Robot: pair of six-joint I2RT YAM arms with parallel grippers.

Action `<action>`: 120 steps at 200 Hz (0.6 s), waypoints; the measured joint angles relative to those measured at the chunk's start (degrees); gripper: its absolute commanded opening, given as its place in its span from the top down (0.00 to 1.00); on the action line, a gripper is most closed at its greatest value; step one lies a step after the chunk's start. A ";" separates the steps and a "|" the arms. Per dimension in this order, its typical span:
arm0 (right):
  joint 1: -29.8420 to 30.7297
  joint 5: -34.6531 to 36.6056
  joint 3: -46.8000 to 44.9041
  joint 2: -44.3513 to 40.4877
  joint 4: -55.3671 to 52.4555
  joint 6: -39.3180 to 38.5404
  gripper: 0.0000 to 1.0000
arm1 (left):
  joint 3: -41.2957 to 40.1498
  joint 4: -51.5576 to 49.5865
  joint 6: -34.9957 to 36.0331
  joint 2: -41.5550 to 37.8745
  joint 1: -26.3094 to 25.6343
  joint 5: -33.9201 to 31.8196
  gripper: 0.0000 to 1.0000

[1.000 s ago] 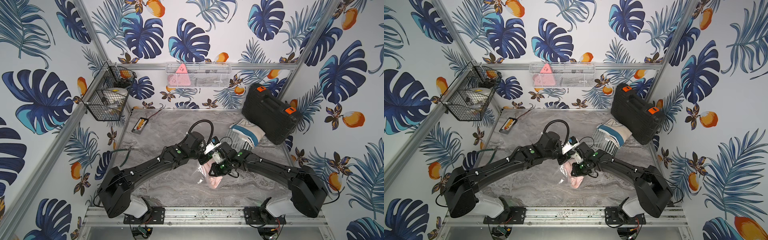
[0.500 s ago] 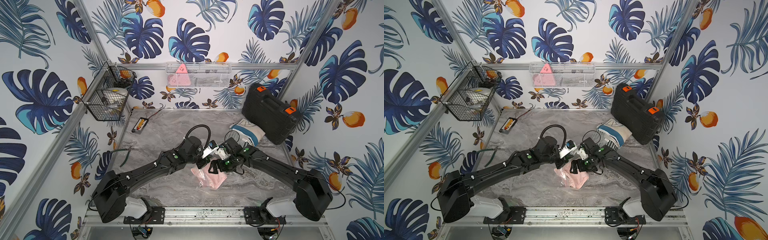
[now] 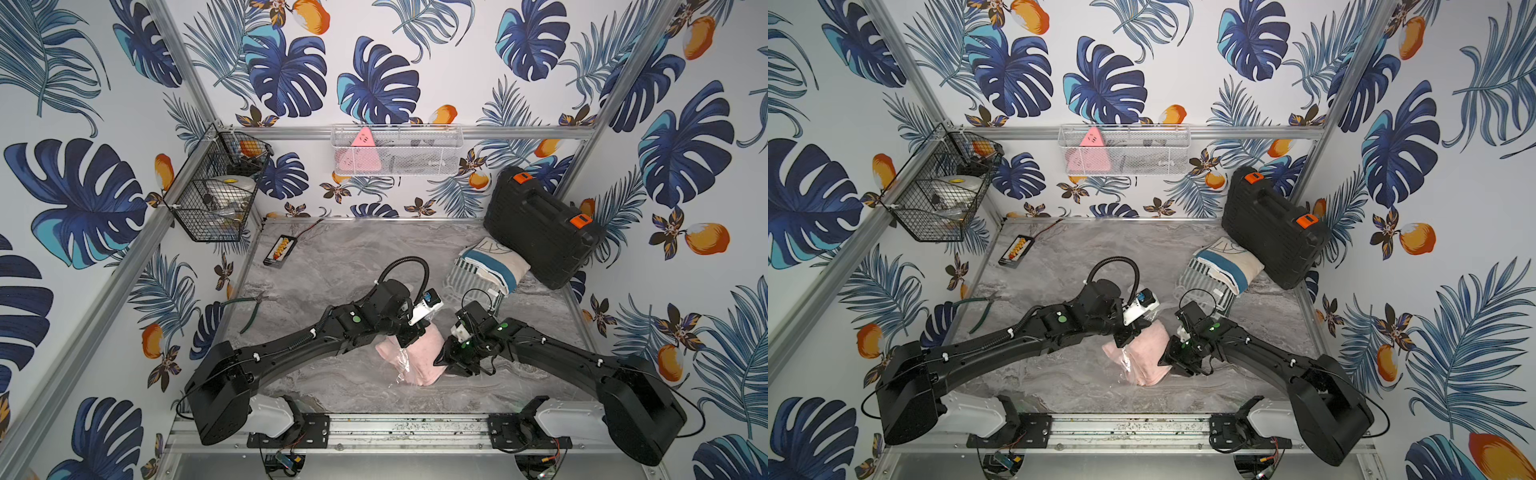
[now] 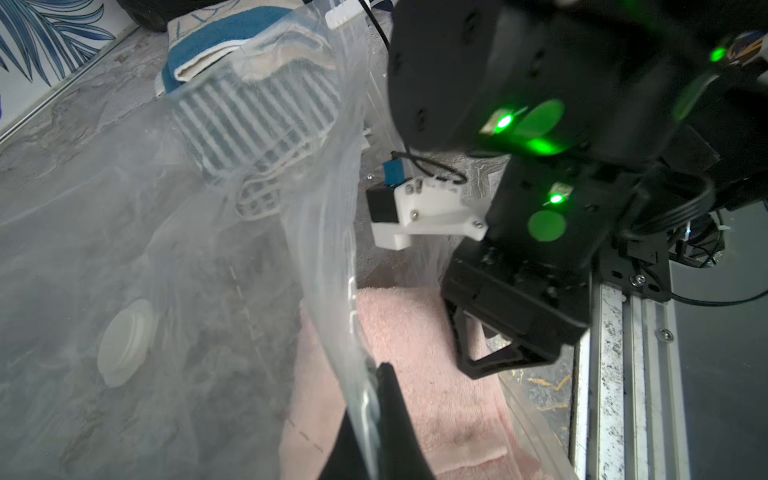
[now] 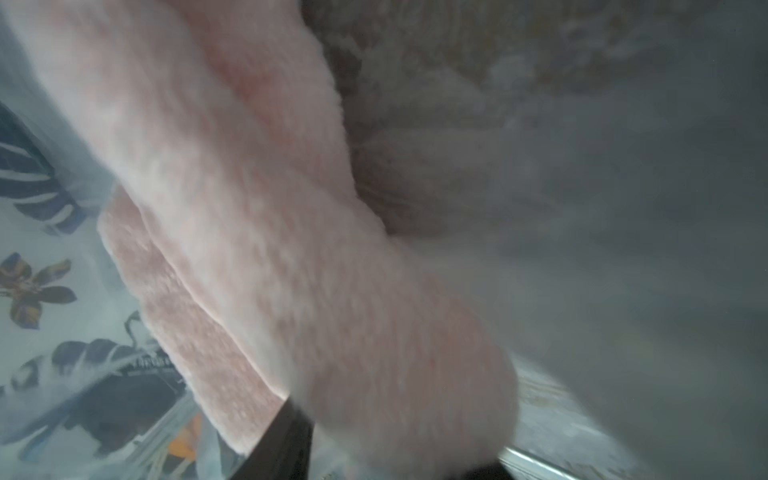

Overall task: Place the folded towel into the vacuum bag
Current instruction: Place the towel in the vacuum bag.

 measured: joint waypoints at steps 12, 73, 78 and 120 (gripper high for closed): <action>0.26 -0.59 -0.28 2.32 3.63 2.58 0.70 | 0.35 -0.09 0.00 0.26 -0.68 0.15 1.00; 5.07 3.52 2.51 14.93 23.87 8.55 0.84 | 1.36 -1.66 1.16 2.89 -1.68 1.38 1.00; 5.20 3.52 2.47 16.20 25.97 8.70 0.84 | 1.42 -1.95 1.42 3.13 -1.68 1.38 1.00; 6.88 3.50 4.87 26.91 45.46 12.57 0.87 | 2.75 -4.07 1.73 4.63 -1.68 1.25 1.00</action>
